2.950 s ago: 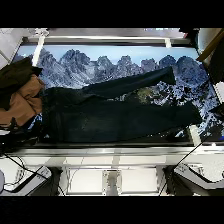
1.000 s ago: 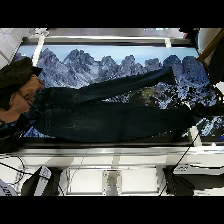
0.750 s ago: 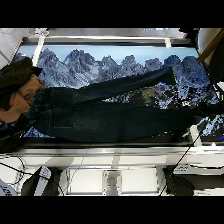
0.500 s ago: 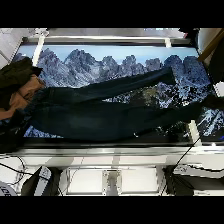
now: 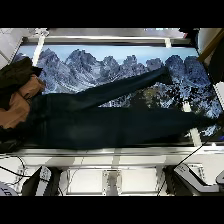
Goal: Fold the clothes and pants, and hang the long-sleeved shirts on hangers.
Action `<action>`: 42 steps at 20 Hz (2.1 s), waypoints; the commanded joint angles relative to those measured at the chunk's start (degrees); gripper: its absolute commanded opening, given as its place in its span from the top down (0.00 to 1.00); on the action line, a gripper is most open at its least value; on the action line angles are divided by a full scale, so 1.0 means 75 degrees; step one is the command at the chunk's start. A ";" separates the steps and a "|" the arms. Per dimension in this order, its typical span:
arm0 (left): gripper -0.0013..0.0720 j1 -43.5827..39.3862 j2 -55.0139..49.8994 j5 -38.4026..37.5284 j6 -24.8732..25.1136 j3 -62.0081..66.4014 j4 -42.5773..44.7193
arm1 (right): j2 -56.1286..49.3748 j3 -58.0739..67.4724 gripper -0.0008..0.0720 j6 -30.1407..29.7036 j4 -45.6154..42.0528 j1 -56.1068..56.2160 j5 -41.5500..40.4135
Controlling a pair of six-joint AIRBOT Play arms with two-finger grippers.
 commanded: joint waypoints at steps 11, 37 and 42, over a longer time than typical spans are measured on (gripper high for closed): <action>0.08 0.0000 0.0143 0.0271 -0.0309 0.0152 0.0370 | 0.0478 0.0519 0.37 0.1725 0.0583 -0.1358 -0.1250; 0.16 -0.1763 -0.6735 0.0895 0.1198 0.5732 -0.1708 | -0.1539 0.1571 0.39 0.3480 0.2337 0.4194 -0.2565; 0.89 -0.2005 -0.6685 0.0618 0.1480 0.5887 -0.1711 | -0.1536 0.1571 0.39 0.3550 0.2282 0.4194 -0.2209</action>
